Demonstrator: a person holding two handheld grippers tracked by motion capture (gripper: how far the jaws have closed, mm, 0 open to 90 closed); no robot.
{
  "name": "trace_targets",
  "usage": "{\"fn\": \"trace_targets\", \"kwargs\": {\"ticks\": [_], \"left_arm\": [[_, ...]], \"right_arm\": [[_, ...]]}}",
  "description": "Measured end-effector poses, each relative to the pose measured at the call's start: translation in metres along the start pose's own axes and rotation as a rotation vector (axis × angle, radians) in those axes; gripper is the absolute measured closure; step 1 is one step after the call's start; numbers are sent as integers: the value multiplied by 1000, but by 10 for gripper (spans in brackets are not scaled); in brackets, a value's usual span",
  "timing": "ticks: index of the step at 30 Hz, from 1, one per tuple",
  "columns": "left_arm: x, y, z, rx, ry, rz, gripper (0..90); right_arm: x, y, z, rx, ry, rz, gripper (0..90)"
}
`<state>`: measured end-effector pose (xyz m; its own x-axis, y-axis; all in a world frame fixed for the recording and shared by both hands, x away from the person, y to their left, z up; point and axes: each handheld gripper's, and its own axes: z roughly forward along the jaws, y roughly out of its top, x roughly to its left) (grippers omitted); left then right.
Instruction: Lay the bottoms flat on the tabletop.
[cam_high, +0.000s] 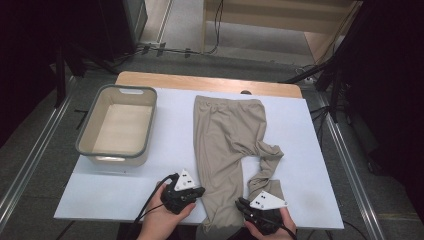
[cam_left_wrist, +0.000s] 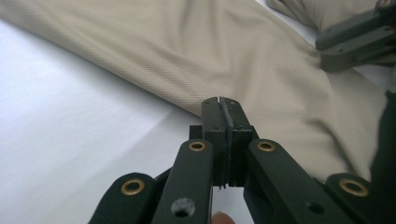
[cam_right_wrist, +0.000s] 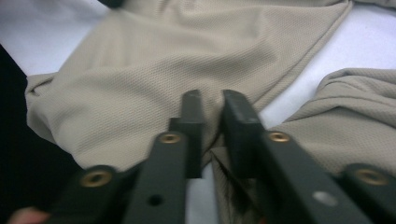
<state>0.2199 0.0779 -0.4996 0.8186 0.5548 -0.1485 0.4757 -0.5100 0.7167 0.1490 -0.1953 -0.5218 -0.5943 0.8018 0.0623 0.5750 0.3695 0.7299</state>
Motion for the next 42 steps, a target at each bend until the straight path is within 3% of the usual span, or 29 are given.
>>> {"fn": "trace_targets", "kwargs": {"ticks": [3, 7, 9, 10, 12, 15, 17, 21, 24, 29, 31, 34, 38, 42], "left_arm": [[9, -1, -18, -31, 0, -13, 900], [16, 0, -36, -72, 8, -18, 900], [21, -2, -43, -104, 14, -33, 900], [24, -3, -45, -117, 28, -51, 887], [30, -6, -45, -130, 41, -85, 768], [32, -10, -33, -104, 22, -86, 633], [31, -9, -25, -90, 21, -82, 571], [32, -6, -17, -88, 6, -91, 542], [33, -6, -14, -88, -2, -99, 541], [31, -4, -6, -69, -4, -90, 530], [31, -2, -2, -71, -5, -87, 525], [31, 4, 3, -87, -11, -80, 532], [27, 14, 12, -85, -63, -36, 707], [26, 20, 24, -62, -84, -5, 807]], "right_arm": [[0, 0, -1, 10, 30, -6, 869], [5, 4, -7, -27, 79, -5, 876], [6, 5, -11, -35, 74, -10, 876], [6, 5, -12, -36, 75, -10, 876], [4, 3, -12, -23, 73, 1, 873], [-2, -2, -12, 6, 52, 23, 871], [-4, -3, -13, 25, 8, 20, 872], [-14, -2, -20, 7, -62, 45, 877], [-25, -3, -25, 0, -115, 65, 877], [-39, -8, -29, 7, -163, 120, 877], [-41, -8, -30, 11, -169, 133, 866], [-40, -9, -30, -2, -146, 136, 752], [-34, -7, -33, -38, -99, 115, 603], [-19, -1, -42, -109, -112, 99, 587]]}}
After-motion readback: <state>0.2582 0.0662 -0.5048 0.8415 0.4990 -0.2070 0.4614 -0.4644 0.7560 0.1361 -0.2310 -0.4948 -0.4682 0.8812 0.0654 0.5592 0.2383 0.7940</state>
